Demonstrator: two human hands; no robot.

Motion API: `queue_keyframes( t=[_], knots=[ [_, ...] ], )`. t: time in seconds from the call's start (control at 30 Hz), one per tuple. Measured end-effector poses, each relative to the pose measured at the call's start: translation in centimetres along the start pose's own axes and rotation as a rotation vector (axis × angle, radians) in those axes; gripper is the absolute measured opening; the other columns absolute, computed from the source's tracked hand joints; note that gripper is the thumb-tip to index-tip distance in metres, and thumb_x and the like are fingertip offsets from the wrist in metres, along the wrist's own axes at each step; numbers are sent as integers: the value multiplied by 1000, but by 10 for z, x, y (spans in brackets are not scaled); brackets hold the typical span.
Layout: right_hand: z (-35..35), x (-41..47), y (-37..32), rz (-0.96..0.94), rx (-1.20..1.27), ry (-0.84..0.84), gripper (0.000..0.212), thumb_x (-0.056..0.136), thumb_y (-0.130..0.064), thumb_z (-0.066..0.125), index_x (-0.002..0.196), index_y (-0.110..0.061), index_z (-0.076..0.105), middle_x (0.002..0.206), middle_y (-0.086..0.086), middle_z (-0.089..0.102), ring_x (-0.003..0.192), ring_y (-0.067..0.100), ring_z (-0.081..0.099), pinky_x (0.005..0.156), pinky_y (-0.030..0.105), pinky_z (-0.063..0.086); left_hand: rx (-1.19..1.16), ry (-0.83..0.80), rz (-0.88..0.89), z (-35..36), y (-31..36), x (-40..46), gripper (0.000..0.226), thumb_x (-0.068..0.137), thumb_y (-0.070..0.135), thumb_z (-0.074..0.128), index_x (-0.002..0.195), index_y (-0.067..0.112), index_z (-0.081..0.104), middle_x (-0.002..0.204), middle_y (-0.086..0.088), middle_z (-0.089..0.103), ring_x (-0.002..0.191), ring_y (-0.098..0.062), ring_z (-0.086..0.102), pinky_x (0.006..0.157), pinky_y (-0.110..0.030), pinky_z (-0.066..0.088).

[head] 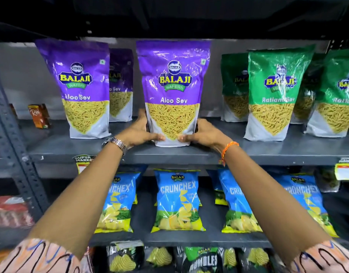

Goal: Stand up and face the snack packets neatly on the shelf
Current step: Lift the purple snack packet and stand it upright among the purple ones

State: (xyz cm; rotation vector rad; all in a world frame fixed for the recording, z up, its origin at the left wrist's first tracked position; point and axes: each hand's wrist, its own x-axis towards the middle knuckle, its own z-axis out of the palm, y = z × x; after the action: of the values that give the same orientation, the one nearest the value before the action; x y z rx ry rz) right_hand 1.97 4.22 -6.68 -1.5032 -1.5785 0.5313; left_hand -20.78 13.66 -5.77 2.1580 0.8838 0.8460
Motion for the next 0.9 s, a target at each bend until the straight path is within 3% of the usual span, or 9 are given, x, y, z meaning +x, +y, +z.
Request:
queue_keyframes(
  t=[0.1,0.2,0.4,0.5,0.6,0.67,0.73,0.83,0.9],
  knots=[
    [2,-16,-3,-55,-75,32,70,54,-54,89,111,-14,77,111,-1,80,109,14,72,104,45,54,-27,-2,24,1,-3,-14,99,69,21,89,139,10,20,123,1,50,131,-20,44,117,-49,38],
    [2,-27,-8,-56,-152,40,58,62,-52,88,106,-15,77,107,-1,80,104,15,73,99,44,56,-76,-22,29,2,0,-23,102,69,20,88,142,11,18,139,-23,46,142,-37,42,116,-56,38],
    [2,-32,-7,-53,-169,36,54,59,-58,86,95,-18,79,98,-4,81,96,11,74,92,42,59,-82,-10,24,4,6,-33,120,48,50,87,142,17,19,141,-22,47,140,-34,47,114,-54,42],
    [2,-32,-6,-39,-144,36,58,57,-60,86,97,-19,78,99,-6,81,97,8,73,91,38,58,-124,-25,8,4,6,-33,115,53,39,89,141,15,19,138,-15,51,138,-34,50,112,-52,44],
    [0,-36,-7,-37,-65,2,77,61,-48,90,125,-16,63,120,0,75,115,17,69,105,46,53,-183,-19,20,1,3,-38,104,70,5,86,145,14,15,139,-21,51,135,-34,53,112,-49,45],
    [-6,-42,-15,-52,76,116,101,57,-45,94,140,-15,46,137,3,65,128,19,60,114,46,45,-299,118,52,-20,-1,-47,98,72,-3,83,143,21,21,137,-15,55,129,-23,57,111,-36,45],
    [-3,-50,-35,-133,77,443,118,54,-59,89,149,-15,36,149,5,54,137,18,51,117,44,40,-415,428,83,-55,-10,-59,75,77,3,80,133,21,33,123,-4,61,113,-8,62,98,-22,51],
    [44,-59,-80,-596,-65,850,82,74,-50,82,139,-10,50,137,4,55,128,21,52,107,42,45,-483,813,54,-107,-27,-68,32,93,6,64,118,14,47,102,5,65,90,0,62,76,-7,49],
    [98,-48,-112,-769,-22,711,62,79,-27,82,131,-8,56,129,6,58,121,23,56,102,41,49,-444,778,-10,-129,-40,-63,11,96,6,59,105,11,57,87,14,75,81,4,67,65,-2,48]
  ],
)
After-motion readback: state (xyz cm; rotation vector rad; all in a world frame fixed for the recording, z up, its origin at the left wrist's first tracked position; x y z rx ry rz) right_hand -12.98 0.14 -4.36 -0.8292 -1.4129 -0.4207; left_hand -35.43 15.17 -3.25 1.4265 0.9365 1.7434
